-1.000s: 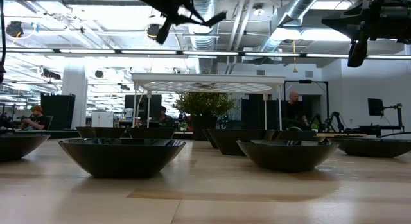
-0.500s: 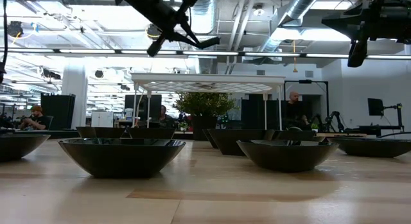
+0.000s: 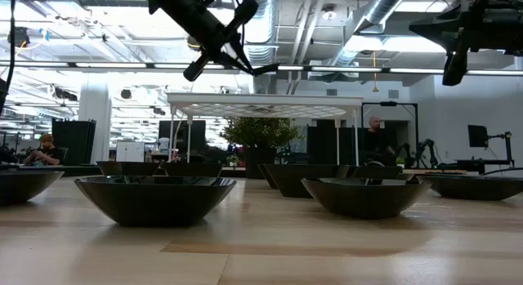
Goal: Pick & Place Mini shaped plates
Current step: Stack the top square plate on top of the stacked square plate on the shelf
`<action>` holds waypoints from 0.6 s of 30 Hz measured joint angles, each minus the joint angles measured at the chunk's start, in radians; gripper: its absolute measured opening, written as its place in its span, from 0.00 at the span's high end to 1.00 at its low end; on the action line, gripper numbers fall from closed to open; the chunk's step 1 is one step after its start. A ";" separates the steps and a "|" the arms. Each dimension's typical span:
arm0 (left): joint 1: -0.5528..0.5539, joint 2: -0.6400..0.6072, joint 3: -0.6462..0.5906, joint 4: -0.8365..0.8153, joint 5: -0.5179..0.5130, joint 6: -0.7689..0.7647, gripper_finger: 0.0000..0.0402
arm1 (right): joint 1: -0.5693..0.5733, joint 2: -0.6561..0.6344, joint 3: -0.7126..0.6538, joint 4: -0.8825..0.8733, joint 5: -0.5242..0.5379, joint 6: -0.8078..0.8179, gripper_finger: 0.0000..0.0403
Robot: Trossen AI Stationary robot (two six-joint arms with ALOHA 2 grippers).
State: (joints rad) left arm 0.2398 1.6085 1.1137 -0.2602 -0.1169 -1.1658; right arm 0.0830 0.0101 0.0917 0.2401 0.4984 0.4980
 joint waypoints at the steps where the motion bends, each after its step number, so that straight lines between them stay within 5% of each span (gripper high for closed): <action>1: 0.000 0.001 0.000 -0.005 0.000 -0.002 0.99 | 0.000 0.000 0.000 0.000 0.000 0.000 1.00; 18: 0.029 0.039 0.000 -0.013 0.013 -0.047 0.99 | 0.000 0.000 0.000 0.000 0.000 0.000 1.00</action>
State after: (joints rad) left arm 0.2692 1.6470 1.1137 -0.2737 -0.1040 -1.2133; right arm 0.0830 0.0101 0.0917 0.2401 0.4980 0.4980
